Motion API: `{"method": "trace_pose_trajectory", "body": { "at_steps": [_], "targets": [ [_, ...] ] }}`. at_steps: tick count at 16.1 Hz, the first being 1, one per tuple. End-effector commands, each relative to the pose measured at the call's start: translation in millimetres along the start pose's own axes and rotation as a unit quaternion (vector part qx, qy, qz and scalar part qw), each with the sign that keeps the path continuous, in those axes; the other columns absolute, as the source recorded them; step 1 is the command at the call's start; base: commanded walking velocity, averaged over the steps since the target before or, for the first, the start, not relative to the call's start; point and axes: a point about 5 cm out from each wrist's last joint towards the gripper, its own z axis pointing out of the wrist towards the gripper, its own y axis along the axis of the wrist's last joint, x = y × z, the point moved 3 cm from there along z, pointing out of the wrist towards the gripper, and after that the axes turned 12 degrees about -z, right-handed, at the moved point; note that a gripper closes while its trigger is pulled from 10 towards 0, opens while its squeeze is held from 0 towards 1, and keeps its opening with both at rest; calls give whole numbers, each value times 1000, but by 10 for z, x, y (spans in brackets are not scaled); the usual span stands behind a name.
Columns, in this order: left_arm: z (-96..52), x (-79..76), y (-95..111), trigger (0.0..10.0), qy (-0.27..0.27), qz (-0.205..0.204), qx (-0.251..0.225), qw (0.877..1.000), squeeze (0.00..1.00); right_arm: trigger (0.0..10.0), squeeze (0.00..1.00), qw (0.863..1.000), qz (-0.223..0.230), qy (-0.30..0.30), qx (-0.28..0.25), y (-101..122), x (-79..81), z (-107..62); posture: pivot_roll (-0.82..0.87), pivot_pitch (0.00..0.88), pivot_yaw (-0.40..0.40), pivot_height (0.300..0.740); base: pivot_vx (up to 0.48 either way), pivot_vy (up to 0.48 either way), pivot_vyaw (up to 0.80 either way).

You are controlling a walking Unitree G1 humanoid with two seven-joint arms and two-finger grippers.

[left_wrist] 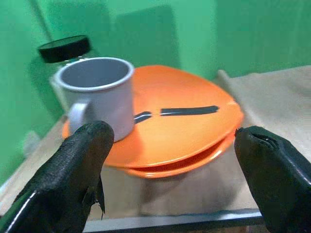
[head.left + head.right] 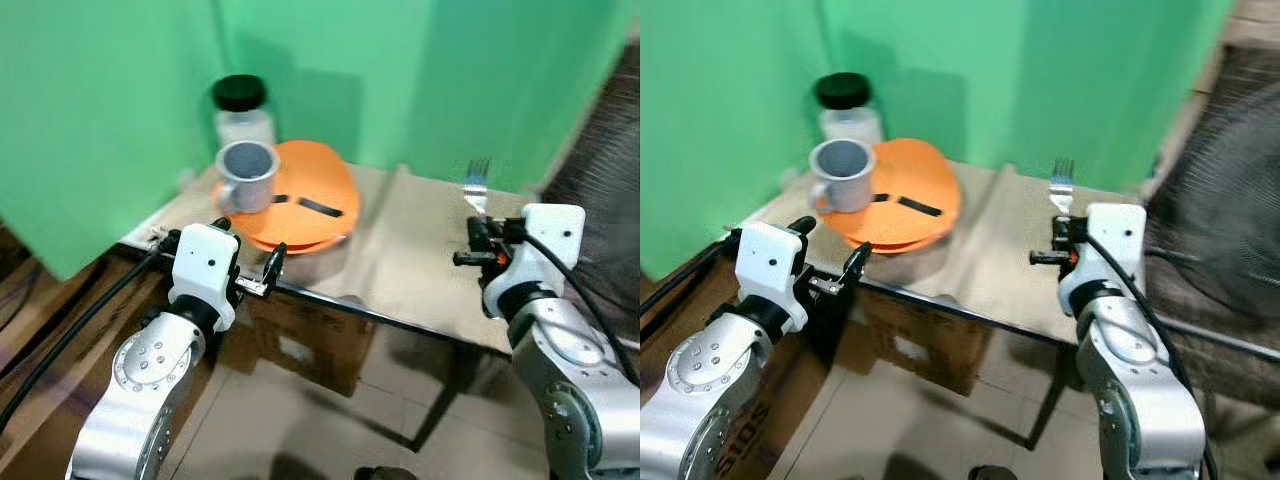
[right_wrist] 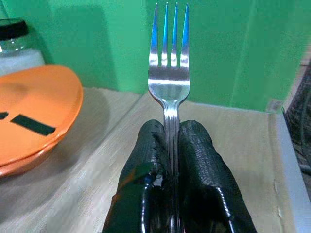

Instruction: Setting the table

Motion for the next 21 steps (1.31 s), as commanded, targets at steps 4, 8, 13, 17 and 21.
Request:
{"method": "trace_pose_trajectory", "body": {
  "at_steps": [4, 8, 13, 17, 21],
  "targets": [
    [32, 35, 78, 10000, 13, 1, -14, 1000, 0, 10000, 0, 999, -31, -18, -30, 148, -101, 32, -35, 0, 28, 740, 0, 0, -800],
    [47, 125, 69, 10000, 48, -11, -15, 999, 0, 10000, 0, 999, -13, 5, -34, 156, -54, 101, -25, 0, 13, 740, 0, 0, -800],
    [4, 201, 91, 10000, 67, -15, -23, 997, 0, 10000, 0, 999, -12, 27, 12, -68, 35, 86, -10, 0, 6, 740, 0, 0, -800],
    [53, 202, 105, 10000, 69, -17, -28, 997, 0, 10000, 0, 999, -33, -9, 11, -81, -51, 101, -23, 0, 21, 740, 0, 0, -800],
    [60, 238, 69, 10000, 82, -16, -22, 996, 0, 10000, 0, 998, -42, -27, 24, -123, -119, 91, -38, 0, 28, 740, 0, 0, -800]
  ]
}}
